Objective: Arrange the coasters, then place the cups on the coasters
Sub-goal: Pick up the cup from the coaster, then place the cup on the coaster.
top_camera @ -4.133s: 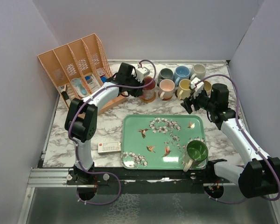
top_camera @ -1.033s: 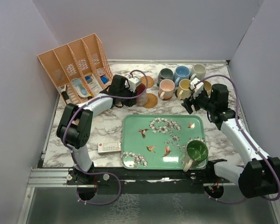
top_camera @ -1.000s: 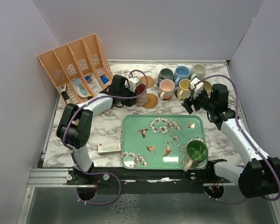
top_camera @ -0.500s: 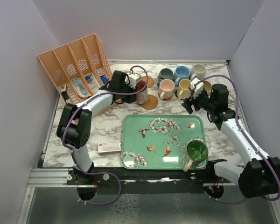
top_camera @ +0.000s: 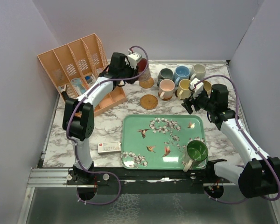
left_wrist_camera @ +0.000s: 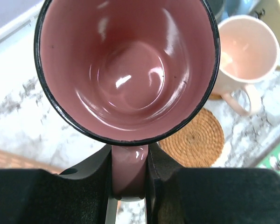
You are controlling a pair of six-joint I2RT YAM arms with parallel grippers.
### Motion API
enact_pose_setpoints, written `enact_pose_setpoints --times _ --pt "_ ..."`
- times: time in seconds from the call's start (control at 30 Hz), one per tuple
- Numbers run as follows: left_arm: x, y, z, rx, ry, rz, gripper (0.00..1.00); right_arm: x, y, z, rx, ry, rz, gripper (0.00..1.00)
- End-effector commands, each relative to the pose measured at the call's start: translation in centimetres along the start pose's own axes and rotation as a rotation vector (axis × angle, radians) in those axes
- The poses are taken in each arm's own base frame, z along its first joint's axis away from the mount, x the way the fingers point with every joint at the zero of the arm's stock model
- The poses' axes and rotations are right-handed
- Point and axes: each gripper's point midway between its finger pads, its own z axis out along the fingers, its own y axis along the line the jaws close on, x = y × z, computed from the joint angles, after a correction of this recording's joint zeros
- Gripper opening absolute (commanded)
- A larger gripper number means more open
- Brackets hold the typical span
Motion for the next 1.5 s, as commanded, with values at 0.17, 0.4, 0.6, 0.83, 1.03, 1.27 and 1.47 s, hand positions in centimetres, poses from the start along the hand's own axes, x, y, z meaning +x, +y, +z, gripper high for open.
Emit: enact_pose_setpoints --times 0.17,0.4,0.6,0.83,1.03,1.27,1.47 --pt "-6.1 2.4 4.4 0.003 -0.111 0.096 0.00 0.4 -0.6 -0.3 0.032 0.011 -0.022 0.74" --pt "-5.4 3.0 6.4 0.014 -0.051 0.110 0.00 0.3 -0.7 -0.4 0.039 0.010 -0.029 0.74" --pt "-4.7 3.0 7.2 0.033 -0.019 0.133 0.00 0.4 -0.7 -0.4 0.039 0.011 -0.031 0.74" --pt "-4.3 2.9 8.0 0.026 0.002 0.136 0.00 0.4 -0.7 -0.3 0.039 0.013 -0.033 0.74" --pt "-4.0 3.1 8.7 0.012 0.010 0.128 0.00 0.4 -0.7 -0.4 0.041 0.011 -0.035 0.74" --pt "-3.1 3.2 9.4 0.000 0.032 0.142 0.00 0.3 -0.6 -0.4 0.036 0.008 -0.036 0.74" --pt "-2.6 3.3 9.7 -0.008 0.045 0.150 0.00 0.3 -0.6 -0.4 0.035 0.008 -0.035 0.74"
